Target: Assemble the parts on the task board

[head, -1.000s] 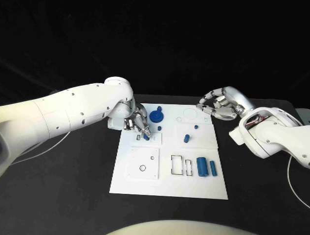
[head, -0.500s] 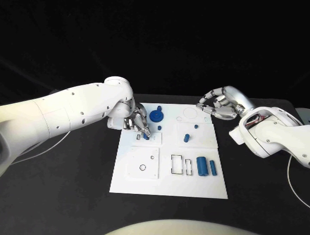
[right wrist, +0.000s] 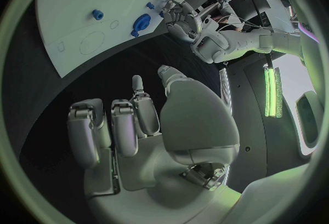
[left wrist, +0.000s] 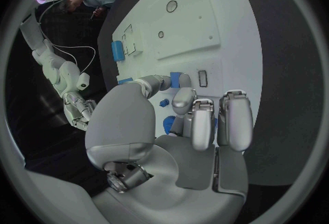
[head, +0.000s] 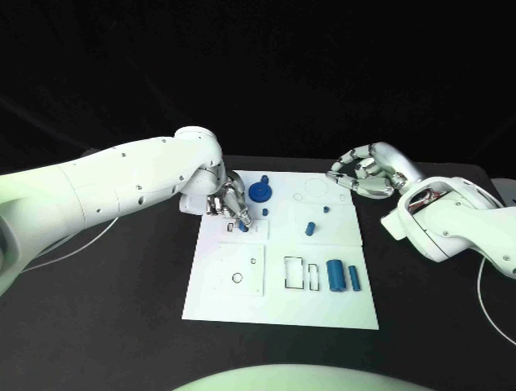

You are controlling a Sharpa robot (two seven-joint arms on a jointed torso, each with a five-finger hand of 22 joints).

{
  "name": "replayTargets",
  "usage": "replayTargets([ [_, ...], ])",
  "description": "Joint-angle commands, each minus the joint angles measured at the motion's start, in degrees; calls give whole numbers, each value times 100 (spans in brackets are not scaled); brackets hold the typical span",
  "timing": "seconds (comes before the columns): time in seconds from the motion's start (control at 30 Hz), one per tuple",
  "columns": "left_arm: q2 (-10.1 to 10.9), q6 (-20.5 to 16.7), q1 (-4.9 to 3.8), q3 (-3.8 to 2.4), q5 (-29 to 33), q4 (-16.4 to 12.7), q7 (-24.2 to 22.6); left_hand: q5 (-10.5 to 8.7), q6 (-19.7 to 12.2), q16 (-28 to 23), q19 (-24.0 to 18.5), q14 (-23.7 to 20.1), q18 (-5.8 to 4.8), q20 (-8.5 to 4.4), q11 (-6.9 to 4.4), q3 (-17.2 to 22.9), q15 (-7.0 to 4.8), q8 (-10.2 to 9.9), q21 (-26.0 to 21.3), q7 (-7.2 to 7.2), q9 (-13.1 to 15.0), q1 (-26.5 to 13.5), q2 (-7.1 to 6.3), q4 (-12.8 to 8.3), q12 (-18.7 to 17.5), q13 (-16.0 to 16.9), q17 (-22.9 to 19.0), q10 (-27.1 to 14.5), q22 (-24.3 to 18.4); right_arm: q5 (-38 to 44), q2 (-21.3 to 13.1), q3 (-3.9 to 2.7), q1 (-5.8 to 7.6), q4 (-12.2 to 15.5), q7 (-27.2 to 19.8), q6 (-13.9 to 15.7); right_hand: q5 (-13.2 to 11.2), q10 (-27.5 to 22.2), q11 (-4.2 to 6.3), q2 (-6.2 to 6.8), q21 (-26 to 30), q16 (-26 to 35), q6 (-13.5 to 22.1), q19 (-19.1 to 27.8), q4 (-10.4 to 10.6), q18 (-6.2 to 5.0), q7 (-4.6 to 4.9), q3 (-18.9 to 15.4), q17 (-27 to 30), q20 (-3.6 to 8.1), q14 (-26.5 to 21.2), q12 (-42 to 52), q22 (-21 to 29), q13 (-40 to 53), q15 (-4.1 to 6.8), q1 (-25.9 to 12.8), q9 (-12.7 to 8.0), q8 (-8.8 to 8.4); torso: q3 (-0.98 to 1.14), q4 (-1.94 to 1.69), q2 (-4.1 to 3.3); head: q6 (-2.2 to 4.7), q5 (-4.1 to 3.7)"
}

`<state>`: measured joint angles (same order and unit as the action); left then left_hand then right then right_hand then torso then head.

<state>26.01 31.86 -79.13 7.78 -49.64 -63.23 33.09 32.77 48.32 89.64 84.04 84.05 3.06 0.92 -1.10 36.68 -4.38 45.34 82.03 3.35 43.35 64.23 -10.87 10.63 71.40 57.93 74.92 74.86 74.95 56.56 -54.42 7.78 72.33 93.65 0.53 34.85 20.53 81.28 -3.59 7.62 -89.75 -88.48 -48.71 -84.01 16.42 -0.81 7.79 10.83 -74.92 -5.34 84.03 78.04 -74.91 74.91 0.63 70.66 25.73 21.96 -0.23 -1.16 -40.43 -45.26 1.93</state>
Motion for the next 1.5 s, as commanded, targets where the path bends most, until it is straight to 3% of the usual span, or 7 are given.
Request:
replayTargets([
  [0.03,-57,43,149,89,-4,3,49,31,-32,15,200,585,-29,-26,-19,1167,-52,19,16,-11,-3,-9,62,-1175,30,5,1473,19,268,53,6,0,-3,7,-28,-26,27,-1,46,45,21,20,19,-578,11,69,2,36,-1177,32,515,-20,-1482,589,35,-16,7,25,-1,-5,5,-6,-7],
  [0.63,-95,59,158,104,130,5,53,29,-35,15,199,585,-29,-28,-20,1161,-53,18,13,-12,-1,-20,77,-1167,22,-7,1472,14,266,57,17,0,-3,5,-27,-25,27,-1,46,45,21,20,19,-578,11,69,2,36,-1177,32,515,-20,-1482,589,35,-16,7,25,0,-4,3,-8,-9],
  [1.03,-86,81,156,104,333,9,59,-128,-87,-1,178,577,-18,-38,-10,1097,-46,-26,-23,0,-6,-18,160,-1185,-35,-74,1446,-42,216,64,14,0,-3,7,-27,-26,27,-1,46,45,21,20,19,-578,11,69,2,36,-1177,32,515,-20,-1482,589,35,-16,7,25,3,-5,1,-10,-18],
  [1.5,-85,243,152,104,310,44,77,-160,-94,2,182,578,-21,-38,-8,1083,-45,-36,-16,2,-9,-10,170,-1199,-42,-79,1450,-50,229,117,8,0,-3,11,-28,-19,29,1,48,52,21,21,16,-578,10,69,0,51,-1174,33,514,-18,-1483,591,36,-10,10,31,2,-9,6,-22,-17],
])
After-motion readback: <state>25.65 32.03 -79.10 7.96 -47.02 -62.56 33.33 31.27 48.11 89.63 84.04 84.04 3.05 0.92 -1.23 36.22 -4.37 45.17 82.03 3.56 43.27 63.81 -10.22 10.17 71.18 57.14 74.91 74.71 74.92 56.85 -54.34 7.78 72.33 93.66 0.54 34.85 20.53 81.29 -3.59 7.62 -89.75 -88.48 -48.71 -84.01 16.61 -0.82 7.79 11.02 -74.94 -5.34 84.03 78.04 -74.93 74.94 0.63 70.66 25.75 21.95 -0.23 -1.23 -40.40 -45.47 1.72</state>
